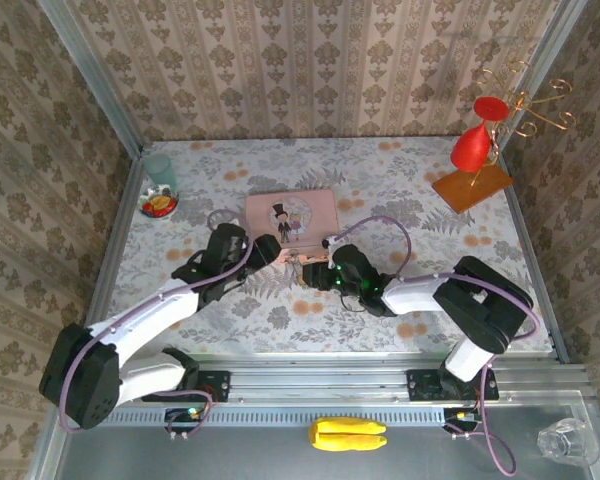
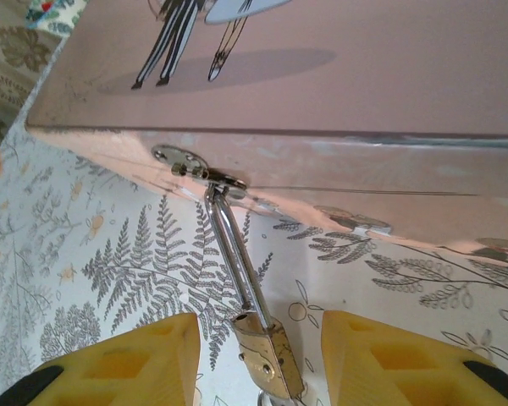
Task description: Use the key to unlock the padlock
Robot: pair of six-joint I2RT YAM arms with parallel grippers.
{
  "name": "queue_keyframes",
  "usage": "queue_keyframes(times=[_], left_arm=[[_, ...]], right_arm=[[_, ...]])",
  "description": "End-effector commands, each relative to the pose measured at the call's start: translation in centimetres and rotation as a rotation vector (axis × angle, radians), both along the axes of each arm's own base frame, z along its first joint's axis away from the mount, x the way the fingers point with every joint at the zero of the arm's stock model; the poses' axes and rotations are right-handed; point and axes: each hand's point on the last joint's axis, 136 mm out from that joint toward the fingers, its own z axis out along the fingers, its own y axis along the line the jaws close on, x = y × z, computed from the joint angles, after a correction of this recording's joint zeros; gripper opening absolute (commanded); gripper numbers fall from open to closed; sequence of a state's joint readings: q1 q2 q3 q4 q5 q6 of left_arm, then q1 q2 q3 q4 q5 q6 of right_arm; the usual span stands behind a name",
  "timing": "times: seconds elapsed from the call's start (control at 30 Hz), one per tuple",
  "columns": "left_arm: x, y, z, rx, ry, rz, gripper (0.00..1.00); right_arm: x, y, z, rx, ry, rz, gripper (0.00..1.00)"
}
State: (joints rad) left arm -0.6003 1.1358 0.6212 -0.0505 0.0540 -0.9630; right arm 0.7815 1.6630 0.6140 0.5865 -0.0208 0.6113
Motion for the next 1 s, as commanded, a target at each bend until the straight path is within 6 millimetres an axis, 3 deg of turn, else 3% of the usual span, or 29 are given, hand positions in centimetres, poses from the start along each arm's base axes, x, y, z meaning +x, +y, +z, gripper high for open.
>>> queue_keyframes(times=[0.0, 0.33, 0.67, 0.97], left_arm=[[-0.7, 2.1, -0.5, 0.106, 0.019, -0.036, 0.70], [0.7, 5.7, 0.3, 0.151, 0.025, -0.007, 0.77], [2.9, 6.0, -0.3, 0.186, 0.058, -0.038, 0.83], [5.5, 5.6, -0.9, 0.224, 0.081, -0.055, 0.84]], right_arm=[[-0.4, 0.5, -1.5, -0.063, 0.028, 0.061, 0.44], [-0.6, 0.4, -4.0, -0.138, 0.072, 0.087, 0.42], [-0.8, 1.2, -4.9, -0.152, 0.092, 0.130, 0.38], [-0.8, 0.8, -5.1, -0.191, 0.080, 0.125, 0.22]])
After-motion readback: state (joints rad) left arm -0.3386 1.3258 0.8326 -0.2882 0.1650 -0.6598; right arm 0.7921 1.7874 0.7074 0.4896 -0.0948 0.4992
